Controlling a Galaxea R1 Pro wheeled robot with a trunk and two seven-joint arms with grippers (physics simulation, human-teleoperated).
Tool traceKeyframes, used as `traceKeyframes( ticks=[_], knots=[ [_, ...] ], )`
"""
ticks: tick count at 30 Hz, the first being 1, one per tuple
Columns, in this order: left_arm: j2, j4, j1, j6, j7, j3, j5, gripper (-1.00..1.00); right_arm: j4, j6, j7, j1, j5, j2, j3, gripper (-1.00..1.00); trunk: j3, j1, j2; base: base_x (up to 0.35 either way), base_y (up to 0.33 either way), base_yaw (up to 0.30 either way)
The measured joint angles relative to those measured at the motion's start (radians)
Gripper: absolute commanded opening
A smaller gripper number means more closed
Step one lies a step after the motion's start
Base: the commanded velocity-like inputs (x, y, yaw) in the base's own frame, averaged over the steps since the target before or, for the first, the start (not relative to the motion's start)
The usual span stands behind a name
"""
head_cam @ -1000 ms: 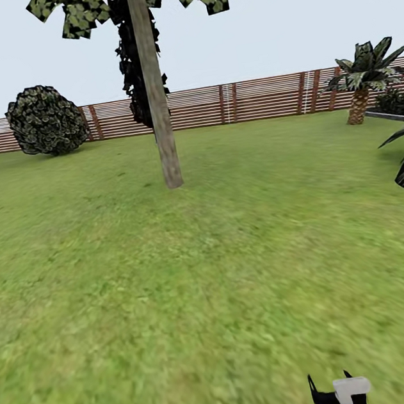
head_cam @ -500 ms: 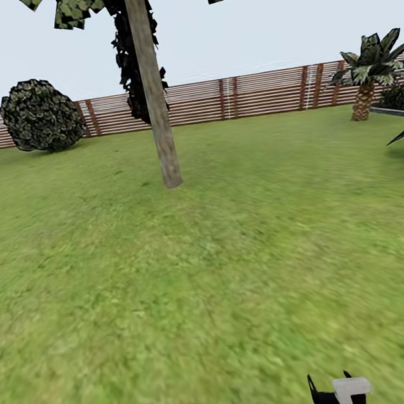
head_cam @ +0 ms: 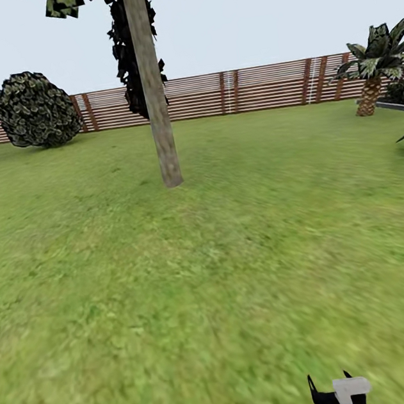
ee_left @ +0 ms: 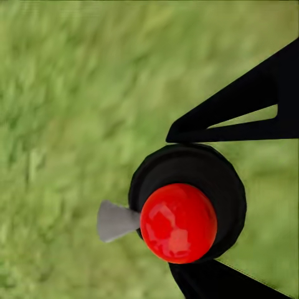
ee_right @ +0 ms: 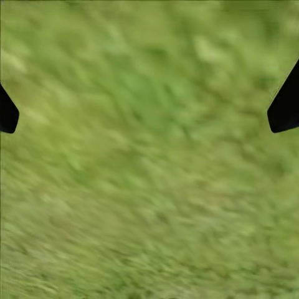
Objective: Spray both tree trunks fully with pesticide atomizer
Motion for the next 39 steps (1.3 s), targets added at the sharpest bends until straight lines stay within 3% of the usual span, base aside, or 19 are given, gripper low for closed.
traceKeyframes(
  ticks=[26, 39],
  knots=[
    [-0.001, 0.0, 0.0, 0.0, 0.0, 0.0, -0.001, -1.0, 0.0, 0.0, 0.0, 0.0, 0.0, 0.0, 0.0, 1.0, -0.005, 0.0, 0.0, 0.334, 0.065, 0.0],
    [-0.001, 0.0, 0.0, -0.001, 0.0, 0.0, 0.0, -1.0, 0.0, 0.0, 0.0, 0.0, 0.0, 0.0, 0.0, 1.0, -0.023, 0.0, 0.0, 0.334, 0.052, 0.0]
  ],
)
